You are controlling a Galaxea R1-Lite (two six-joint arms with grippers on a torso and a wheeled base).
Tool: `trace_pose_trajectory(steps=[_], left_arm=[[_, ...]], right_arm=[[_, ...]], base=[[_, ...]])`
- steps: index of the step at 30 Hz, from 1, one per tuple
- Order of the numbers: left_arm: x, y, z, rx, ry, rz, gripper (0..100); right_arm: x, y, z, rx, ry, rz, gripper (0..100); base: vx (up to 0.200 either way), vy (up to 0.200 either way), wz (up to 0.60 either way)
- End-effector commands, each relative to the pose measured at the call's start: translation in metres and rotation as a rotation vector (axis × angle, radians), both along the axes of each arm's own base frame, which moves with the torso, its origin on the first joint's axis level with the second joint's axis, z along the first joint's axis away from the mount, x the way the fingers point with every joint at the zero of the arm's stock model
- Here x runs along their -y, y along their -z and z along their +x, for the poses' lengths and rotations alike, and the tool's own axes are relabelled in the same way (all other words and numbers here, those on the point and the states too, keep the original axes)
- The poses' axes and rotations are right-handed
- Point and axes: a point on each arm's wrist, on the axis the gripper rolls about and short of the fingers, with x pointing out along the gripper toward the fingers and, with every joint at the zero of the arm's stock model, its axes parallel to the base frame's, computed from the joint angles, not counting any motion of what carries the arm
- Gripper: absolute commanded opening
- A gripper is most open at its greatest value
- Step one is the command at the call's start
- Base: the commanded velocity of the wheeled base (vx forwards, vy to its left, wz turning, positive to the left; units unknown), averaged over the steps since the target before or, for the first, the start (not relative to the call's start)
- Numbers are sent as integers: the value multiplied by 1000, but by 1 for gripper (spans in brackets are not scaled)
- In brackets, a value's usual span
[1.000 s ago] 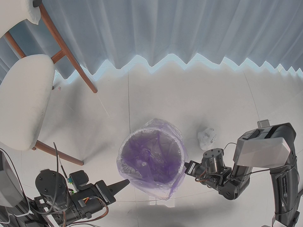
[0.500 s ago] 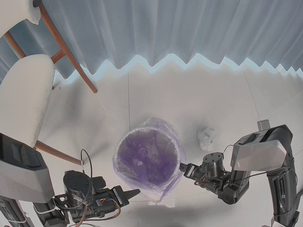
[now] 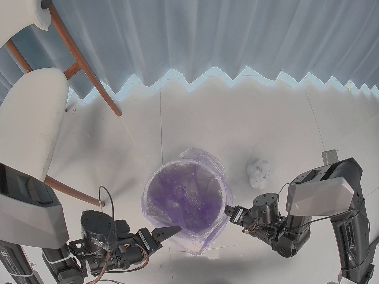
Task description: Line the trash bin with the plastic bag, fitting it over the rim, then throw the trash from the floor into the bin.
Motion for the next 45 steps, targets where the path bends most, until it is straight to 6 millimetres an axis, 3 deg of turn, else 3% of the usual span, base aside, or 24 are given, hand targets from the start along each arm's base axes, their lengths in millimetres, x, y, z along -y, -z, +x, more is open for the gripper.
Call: trace_pose_trajectory(steps=[1,9,10,15,18,20,24,31,34,45], left_arm=[[4,19,6,-62,-1,44,100],[18,25,27,-46,-14,29,100],[21,28,33,-58,-17,39,0],[21,27,31,-72,-14,51,0],[18,23,15,-79,22,74,0],[11,27,-9,-105,91,157,0],[-2,37,-24,-113,140,280,0],[-8,72,-21,-57,122,581,0],[-8,78,-19,-51,121,610,0],[-10,104,16,32,-1,777,0]], right_arm=[[0,3,0,-6,-1,-5,100],[0,3,0,-5,3,-5,100],[0,3,0,-5,3,-7,100],[0,3,0,-3,5,-5,100],[0,2,-1,-1,9,-9,100],[1,2,0,1,19,-13,100],[1,3,0,0,19,-12,100],[1,2,0,3,19,-10,100],[1,1,1,4,22,-8,100],[5,-1,4,10,36,-4,100]], base=[[0,0,0],[0,0,0],[0,0,0],[0,0,0],[0,0,0],[0,0,0],[0,0,0],[0,0,0],[0,0,0],[0,0,0]])
